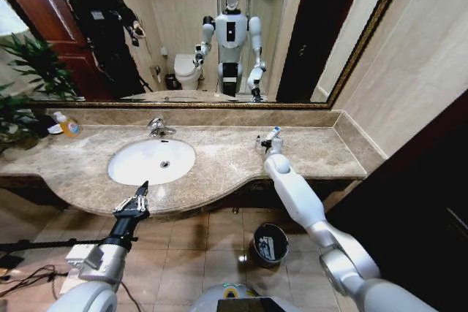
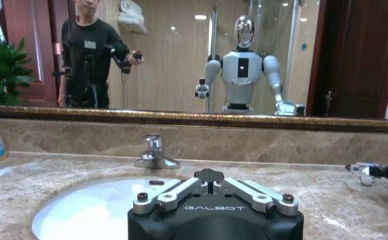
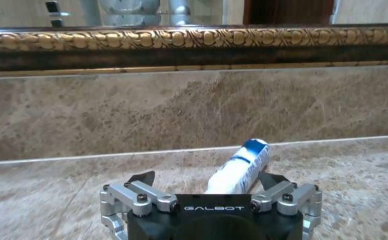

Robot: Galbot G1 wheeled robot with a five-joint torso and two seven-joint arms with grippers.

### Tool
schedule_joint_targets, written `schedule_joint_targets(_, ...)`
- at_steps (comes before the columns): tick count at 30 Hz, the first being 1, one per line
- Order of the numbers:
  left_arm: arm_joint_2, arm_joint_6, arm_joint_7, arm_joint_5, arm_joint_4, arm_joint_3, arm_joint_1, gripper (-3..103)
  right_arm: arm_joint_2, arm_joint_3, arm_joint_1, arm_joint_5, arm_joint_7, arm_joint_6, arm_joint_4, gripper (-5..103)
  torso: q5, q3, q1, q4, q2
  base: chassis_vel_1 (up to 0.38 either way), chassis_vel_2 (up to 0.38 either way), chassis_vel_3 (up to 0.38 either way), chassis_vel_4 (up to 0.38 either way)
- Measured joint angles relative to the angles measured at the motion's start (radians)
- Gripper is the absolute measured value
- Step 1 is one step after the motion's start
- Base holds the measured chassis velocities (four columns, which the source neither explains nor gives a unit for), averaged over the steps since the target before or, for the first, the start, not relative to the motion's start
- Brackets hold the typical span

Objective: Pick up the trash from the sink and place it in the trash bin.

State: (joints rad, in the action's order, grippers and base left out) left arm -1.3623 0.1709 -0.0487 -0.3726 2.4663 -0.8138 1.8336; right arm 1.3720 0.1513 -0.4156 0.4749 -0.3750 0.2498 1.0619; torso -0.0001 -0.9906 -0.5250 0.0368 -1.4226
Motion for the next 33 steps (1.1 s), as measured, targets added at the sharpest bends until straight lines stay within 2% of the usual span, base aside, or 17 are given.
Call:
schedule_joint_targets(8,0.0,0.0,0.0,0.0,0.0,0.0,0.0,0,0.031,0.021,0.064,-0.012,0.03,-0.002,-0.11,100,0.0,0.0,0.0,0.0,0.0,0.0,0.0,0.0,0.0)
schedule_joint_targets(10,0.0,0.0,0.0,0.0,0.0,0.0,0.0,0,0.037,0.026,0.064,-0.015,0.032,-0.002,-0.117,103,0.0,0.0,0.0,0.0,0.0,0.0,0.0,0.0,0.0)
schedule_joint_targets(14,0.0,0.0,0.0,0.0,0.0,0.0,0.0,0,0.05,0.051,0.062,-0.041,0.047,-0.004,-0.141,84,0.0,0.0,0.0,0.0,0.0,0.0,0.0,0.0,0.0)
schedule_joint_targets(17,0.0,0.0,0.0,0.0,0.0,0.0,0.0,0,0.053,0.057,0.062,-0.05,0.052,-0.008,-0.15,79,0.0,0.0,0.0,0.0,0.0,0.0,0.0,0.0,0.0)
schedule_joint_targets(19,0.0,0.0,0.0,0.0,0.0,0.0,0.0,0,0.054,0.06,0.062,-0.054,0.055,-0.01,-0.153,68,0.0,0.0,0.0,0.0,0.0,0.0,0.0,0.0,0.0)
schedule_joint_targets(20,0.0,0.0,0.0,0.0,0.0,0.0,0.0,0,0.054,0.06,0.062,-0.054,0.055,-0.01,-0.153,68,0.0,0.0,0.0,0.0,0.0,0.0,0.0,0.0,0.0)
schedule_joint_targets(23,0.0,0.0,0.0,0.0,0.0,0.0,0.0,0,0.055,0.063,0.062,-0.064,0.059,-0.017,-0.157,52,0.0,0.0,0.0,0.0,0.0,0.0,0.0,0.0,0.0)
schedule_joint_targets(26,0.0,0.0,0.0,0.0,0.0,0.0,0.0,0,0.055,0.064,0.06,-0.069,0.062,-0.022,-0.158,47,0.0,0.0,0.0,0.0,0.0,0.0,0.0,0.0,0.0)
schedule_joint_targets(29,0.0,0.0,0.0,0.0,0.0,0.0,0.0,0,0.053,0.064,0.044,-0.08,0.063,-0.026,-0.141,33,0.0001,0.0,0.0,0.0,0.0,0.0,0.0,0.0,0.0)
schedule_joint_targets(33,0.0,0.0,0.0,0.0,0.0,0.0,0.0,0,0.044,0.055,0.023,-0.099,0.071,-0.031,-0.115,27,0.0,0.0,0.0,0.0001,0.0,0.0,0.0,0.0,0.0)
